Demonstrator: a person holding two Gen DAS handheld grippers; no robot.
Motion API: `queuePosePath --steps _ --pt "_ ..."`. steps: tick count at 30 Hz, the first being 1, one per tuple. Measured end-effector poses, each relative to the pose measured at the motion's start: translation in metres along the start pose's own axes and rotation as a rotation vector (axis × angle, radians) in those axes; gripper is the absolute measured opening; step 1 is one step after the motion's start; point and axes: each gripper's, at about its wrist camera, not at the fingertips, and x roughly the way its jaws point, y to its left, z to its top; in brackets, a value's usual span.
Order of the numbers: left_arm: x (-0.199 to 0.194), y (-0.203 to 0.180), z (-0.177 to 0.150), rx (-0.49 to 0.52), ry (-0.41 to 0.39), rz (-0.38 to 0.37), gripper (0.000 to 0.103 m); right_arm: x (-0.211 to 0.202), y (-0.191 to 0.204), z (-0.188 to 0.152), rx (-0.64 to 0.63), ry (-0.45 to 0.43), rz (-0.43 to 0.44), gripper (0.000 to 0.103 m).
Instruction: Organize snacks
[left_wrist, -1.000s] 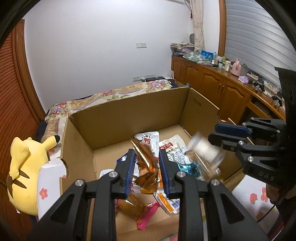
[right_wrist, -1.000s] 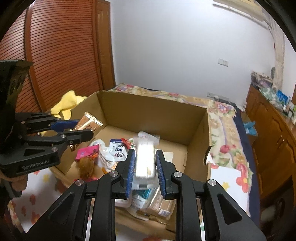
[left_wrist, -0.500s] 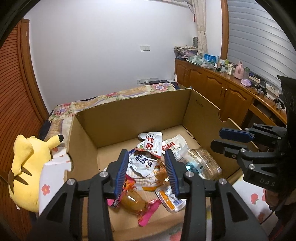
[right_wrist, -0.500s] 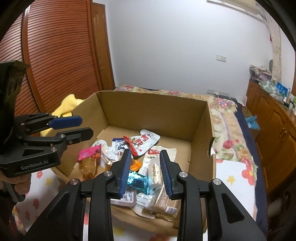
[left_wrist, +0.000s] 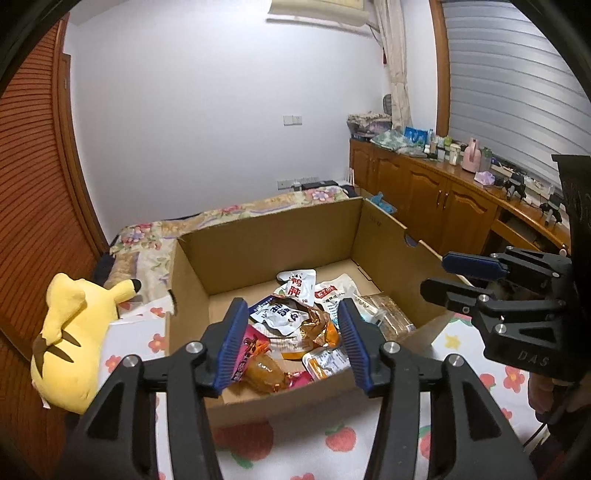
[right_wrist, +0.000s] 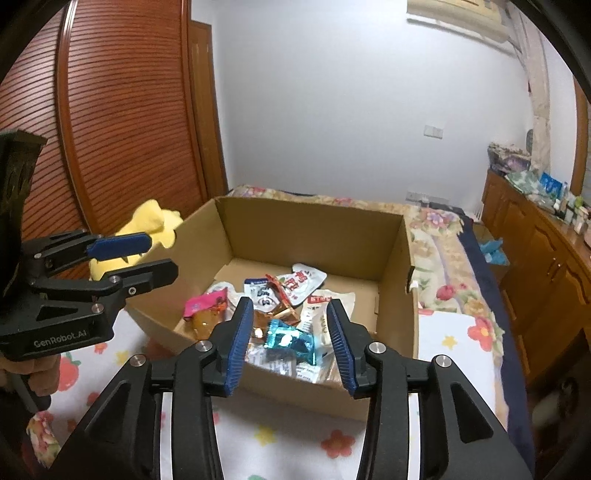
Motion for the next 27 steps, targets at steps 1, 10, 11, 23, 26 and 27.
queuePosePath --steps 1,10,11,23,26,27 --pt "-0.006 -0.001 -0.002 -0.001 -0.011 0.005 0.053 -0.005 0.001 -0.001 0.003 -0.01 -0.005 0.047" --pt "-0.058 -0.007 -0.017 0.001 -0.13 0.03 0.081 -0.05 0.013 -0.007 0.015 -0.103 -0.05 0.065" --pt "-0.064 -0.008 -0.018 0.003 -0.139 0.035 0.082 -0.054 0.014 -0.007 0.016 -0.111 -0.051 0.068" --pt "-0.108 -0.013 -0.03 -0.042 -0.217 0.123 0.09 -0.104 0.034 -0.017 0.009 -0.227 -0.081 0.091" --pt "-0.116 -0.014 -0.035 -0.054 -0.228 0.149 0.096 -0.113 0.038 -0.022 0.009 -0.243 -0.088 0.097" --pt "-0.118 -0.016 -0.037 -0.055 -0.235 0.159 0.097 -0.116 0.041 -0.024 0.011 -0.249 -0.102 0.099"
